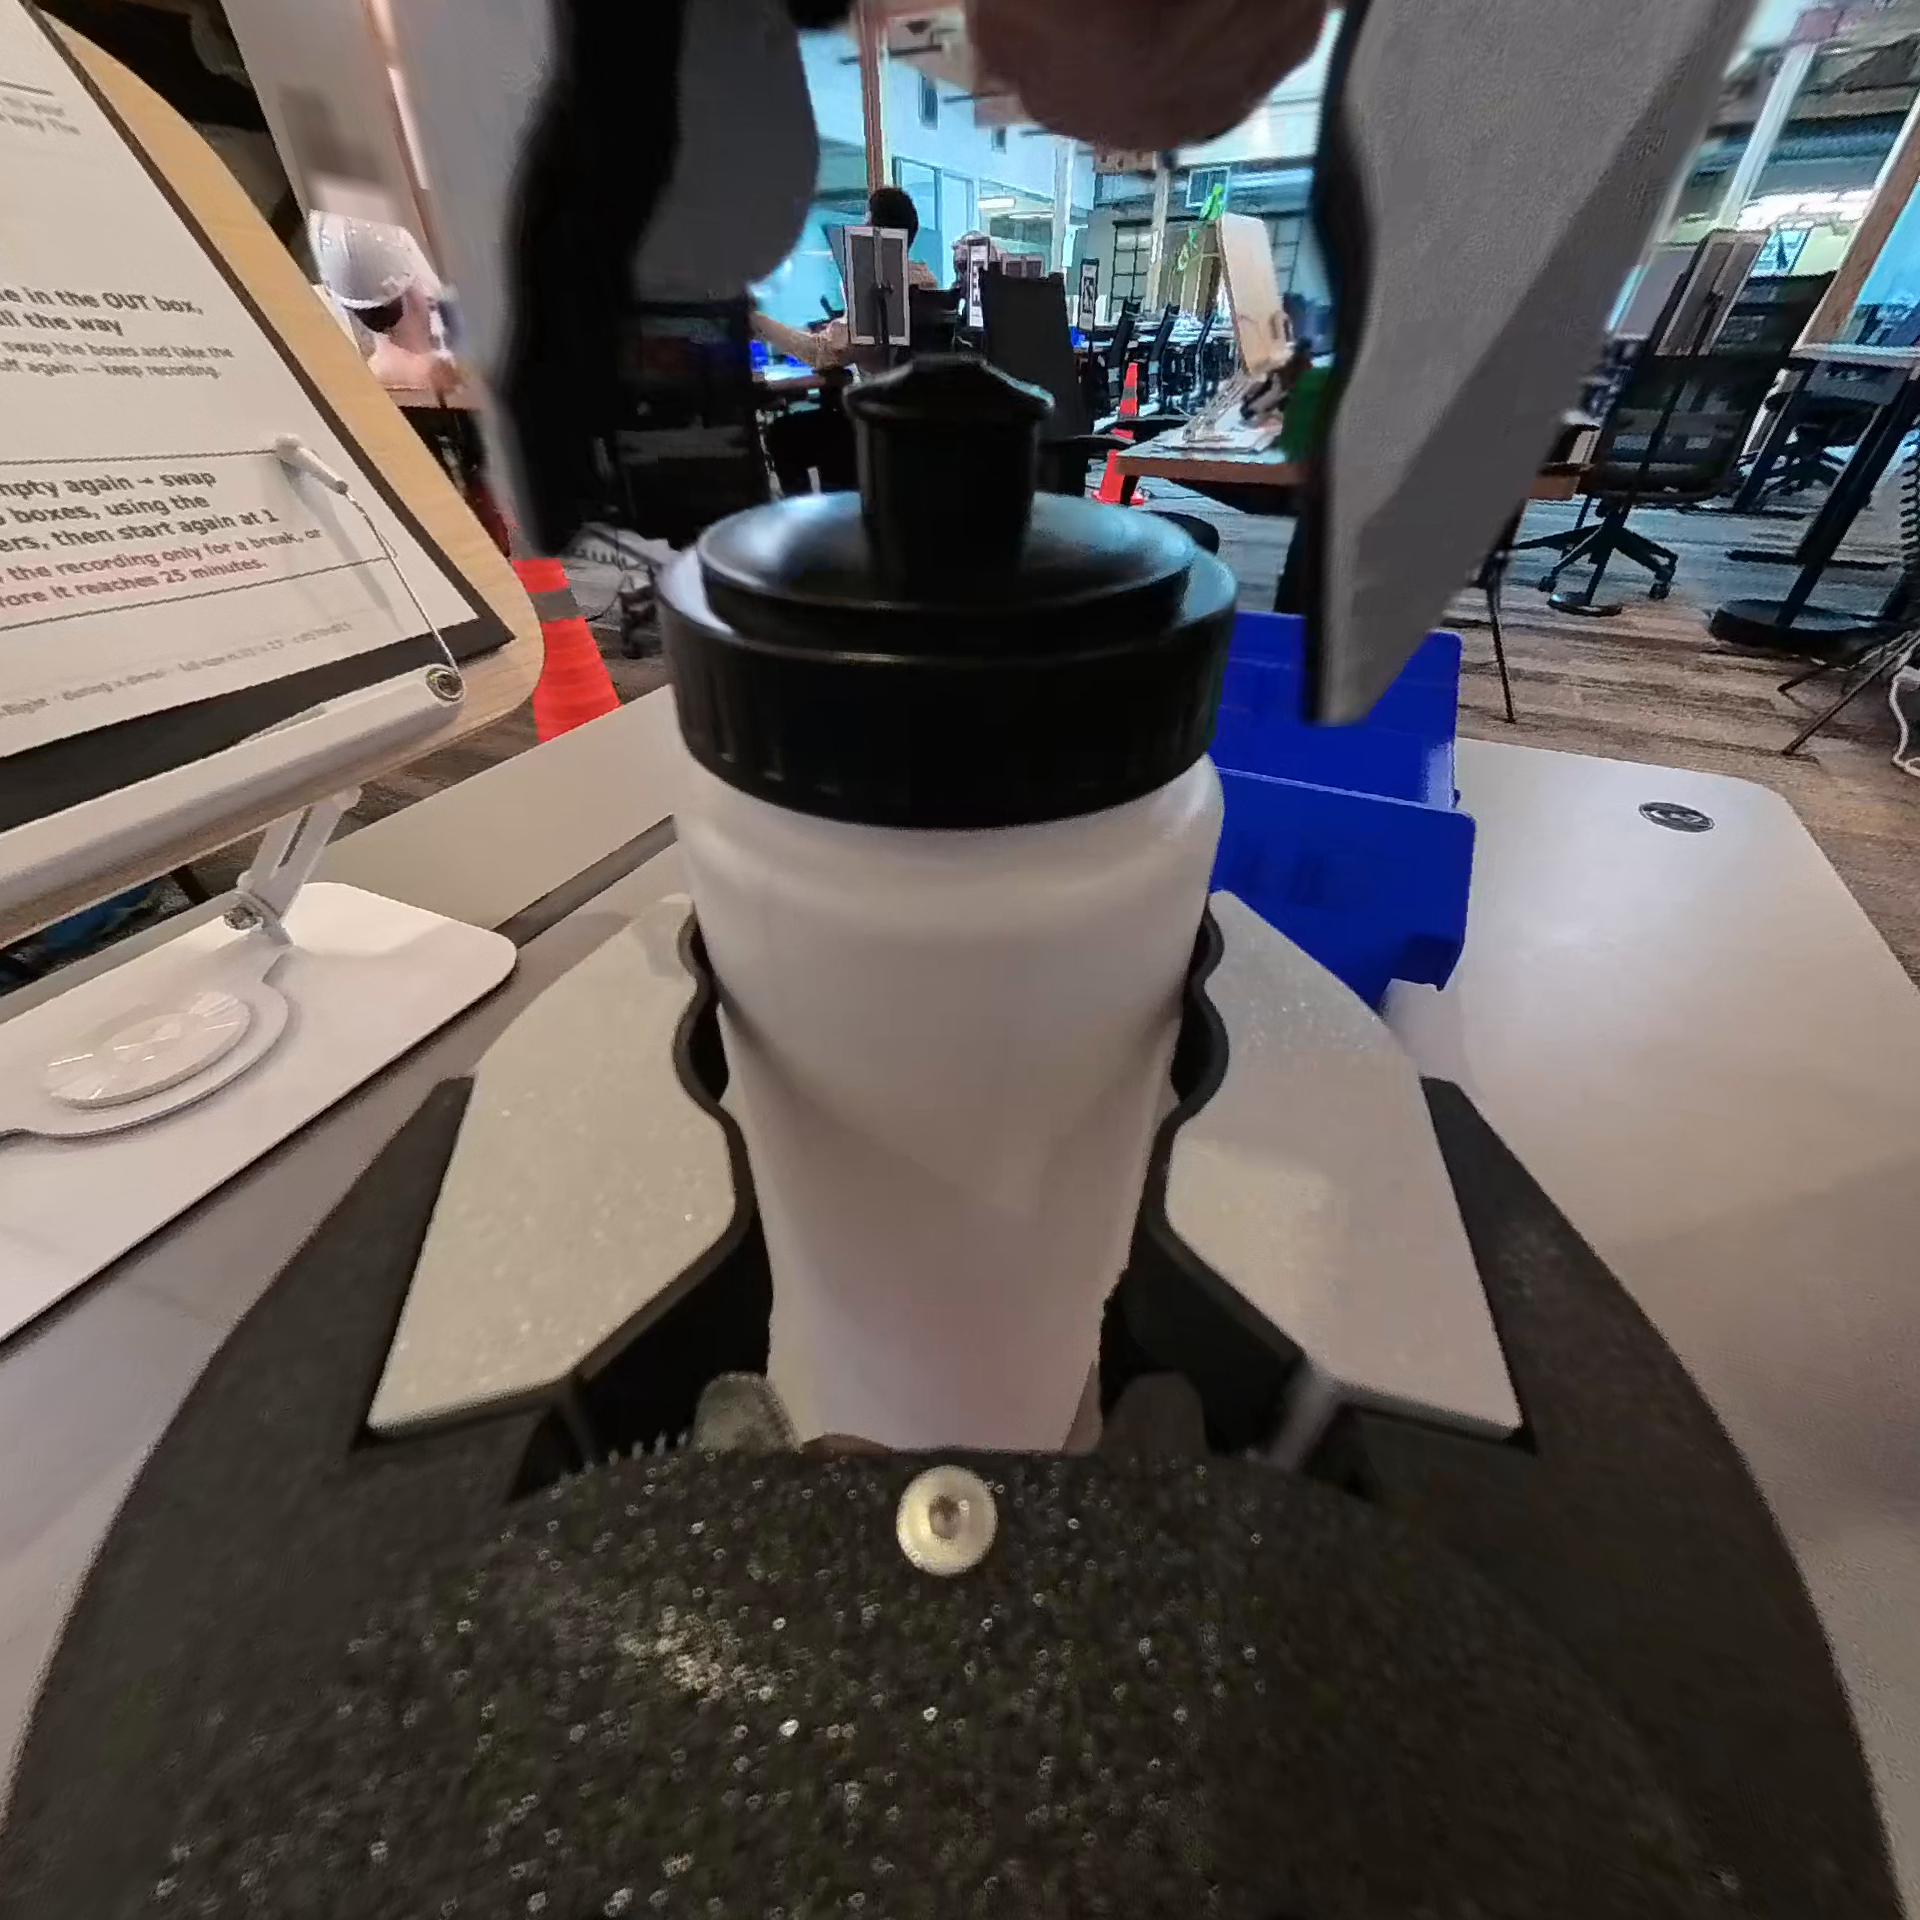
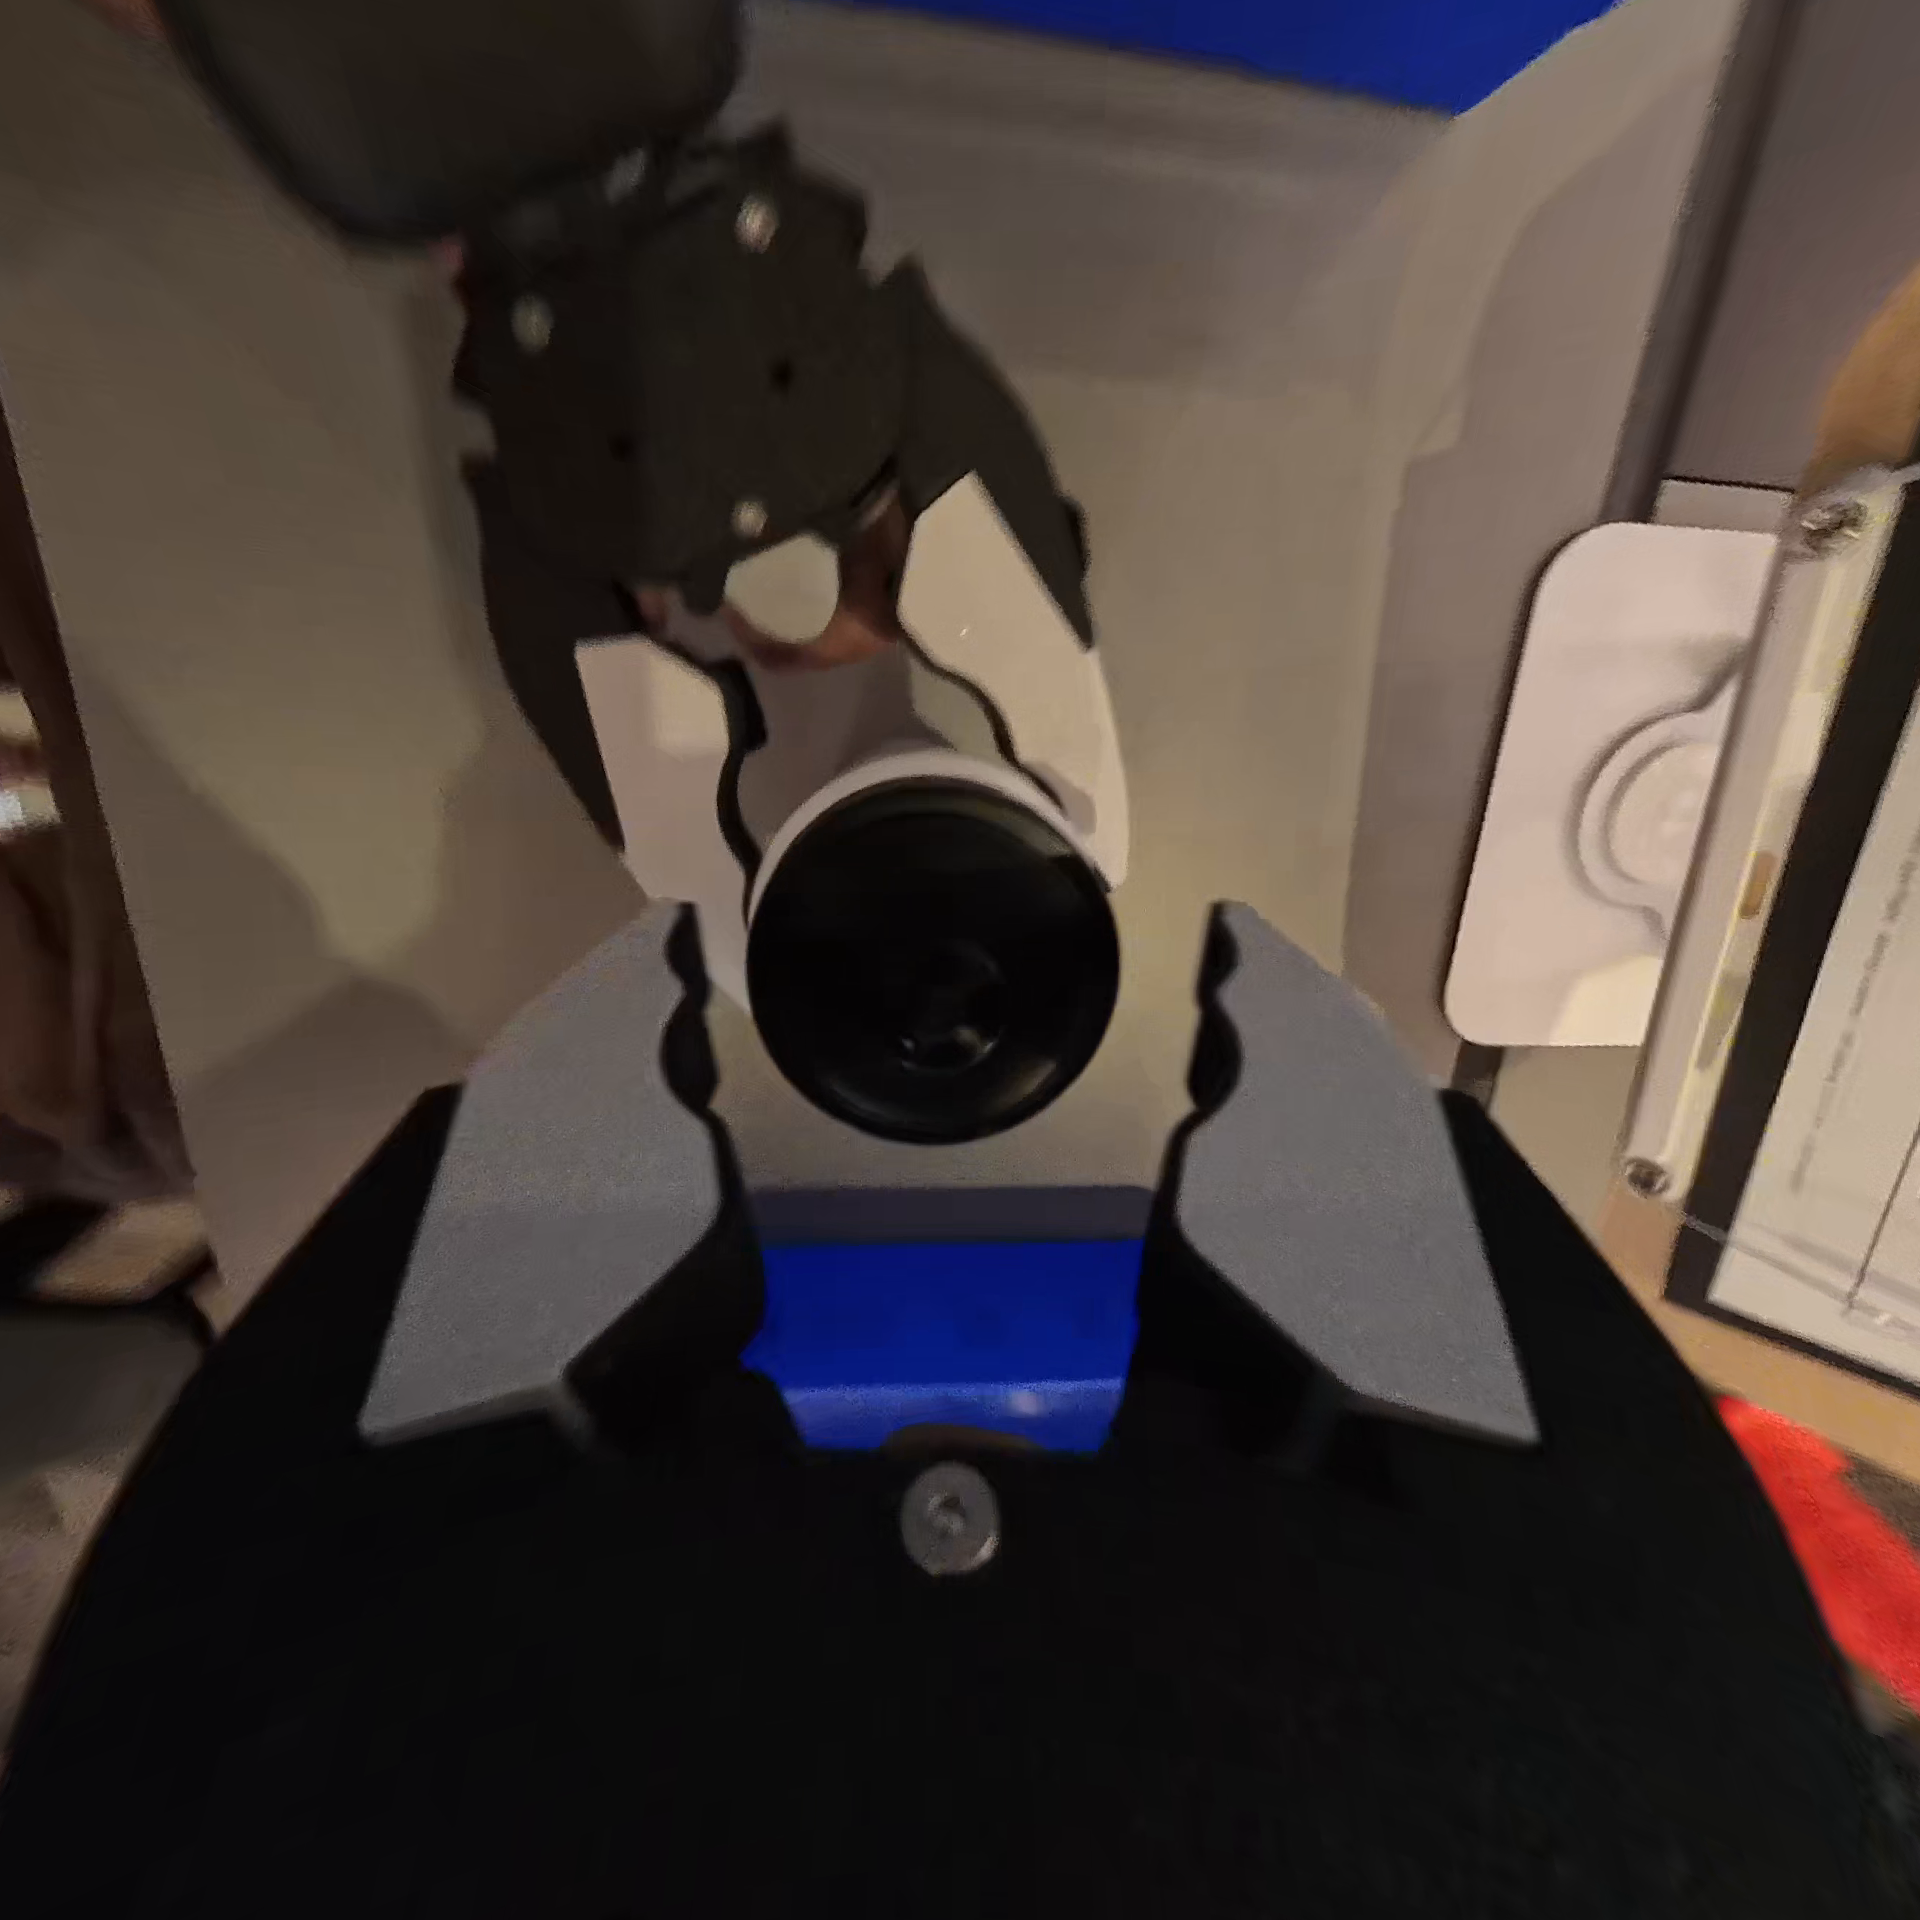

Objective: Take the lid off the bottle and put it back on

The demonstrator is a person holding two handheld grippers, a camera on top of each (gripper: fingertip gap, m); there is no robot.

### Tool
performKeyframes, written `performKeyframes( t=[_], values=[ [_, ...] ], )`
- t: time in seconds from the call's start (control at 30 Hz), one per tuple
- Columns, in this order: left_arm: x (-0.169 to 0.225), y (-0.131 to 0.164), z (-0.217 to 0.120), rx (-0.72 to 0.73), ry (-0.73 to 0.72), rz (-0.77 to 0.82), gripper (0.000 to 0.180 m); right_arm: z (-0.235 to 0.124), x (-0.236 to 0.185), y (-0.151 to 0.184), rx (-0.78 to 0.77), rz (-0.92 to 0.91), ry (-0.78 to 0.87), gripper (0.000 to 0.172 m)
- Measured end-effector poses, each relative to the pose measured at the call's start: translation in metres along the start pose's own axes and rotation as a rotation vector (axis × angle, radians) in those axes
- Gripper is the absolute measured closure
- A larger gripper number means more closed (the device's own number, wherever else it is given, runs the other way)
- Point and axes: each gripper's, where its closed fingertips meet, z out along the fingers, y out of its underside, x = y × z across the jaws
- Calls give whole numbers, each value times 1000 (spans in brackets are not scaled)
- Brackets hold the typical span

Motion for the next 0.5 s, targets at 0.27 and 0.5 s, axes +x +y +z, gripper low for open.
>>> performKeyframes(
  t=[0.27,0.5],
  values=[
    [-1,1,0,2,-10,-8,96,-11,11,4,151,710,235,88],
    [-1,2,0,-6,-12,-6,96,-3,2,6,81,667,117,104]
  ],
)
